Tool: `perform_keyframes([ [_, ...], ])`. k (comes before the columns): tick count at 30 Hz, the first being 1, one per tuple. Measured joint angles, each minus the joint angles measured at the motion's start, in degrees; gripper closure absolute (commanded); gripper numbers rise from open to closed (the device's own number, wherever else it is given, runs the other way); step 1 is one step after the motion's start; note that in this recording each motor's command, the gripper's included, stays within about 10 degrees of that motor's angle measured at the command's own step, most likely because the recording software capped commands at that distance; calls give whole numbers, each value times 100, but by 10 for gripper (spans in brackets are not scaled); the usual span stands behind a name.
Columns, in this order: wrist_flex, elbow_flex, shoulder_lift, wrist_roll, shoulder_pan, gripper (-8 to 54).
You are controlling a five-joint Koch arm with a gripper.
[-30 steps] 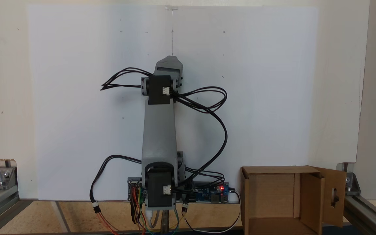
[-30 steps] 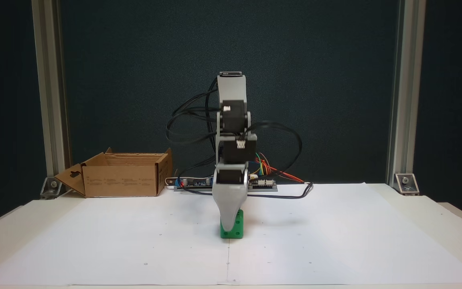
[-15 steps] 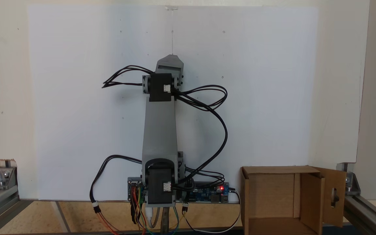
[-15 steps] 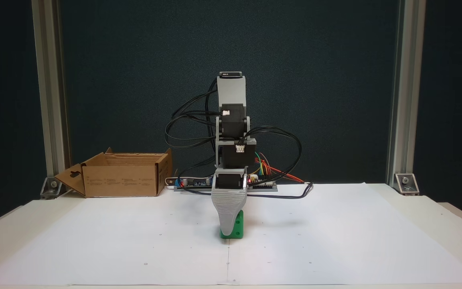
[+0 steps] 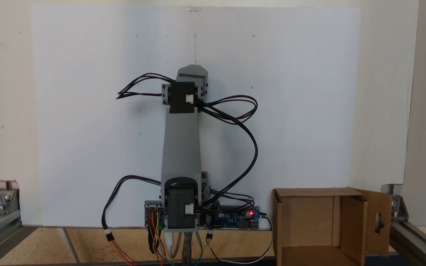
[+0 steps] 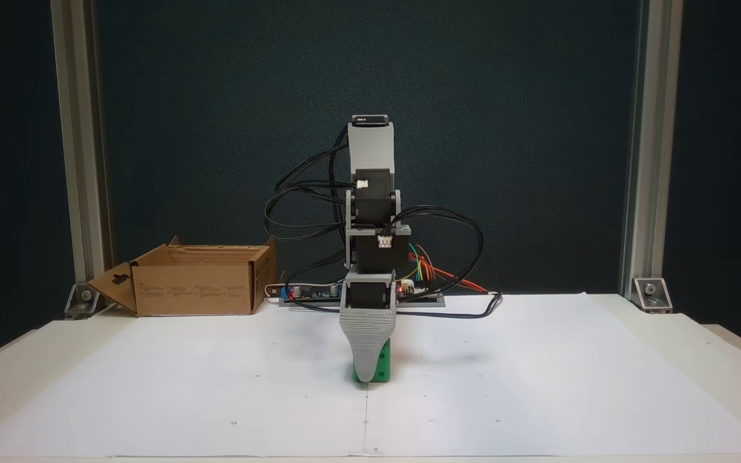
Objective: Grasp a green dice and put it in the bin.
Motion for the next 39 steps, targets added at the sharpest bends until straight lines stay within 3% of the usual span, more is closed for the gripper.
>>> perform_keyframes([
  [6,-158,0,0,-18,53,265],
  [8,-167,0,0,-97,62,336],
  [18,-53,0,18,-246,70,336],
  [23,888,-149,633,-246,132,336],
  [33,3858,-3454,1230,-246,861,336],
  [39,4482,-3647,1327,-246,1547,336],
])
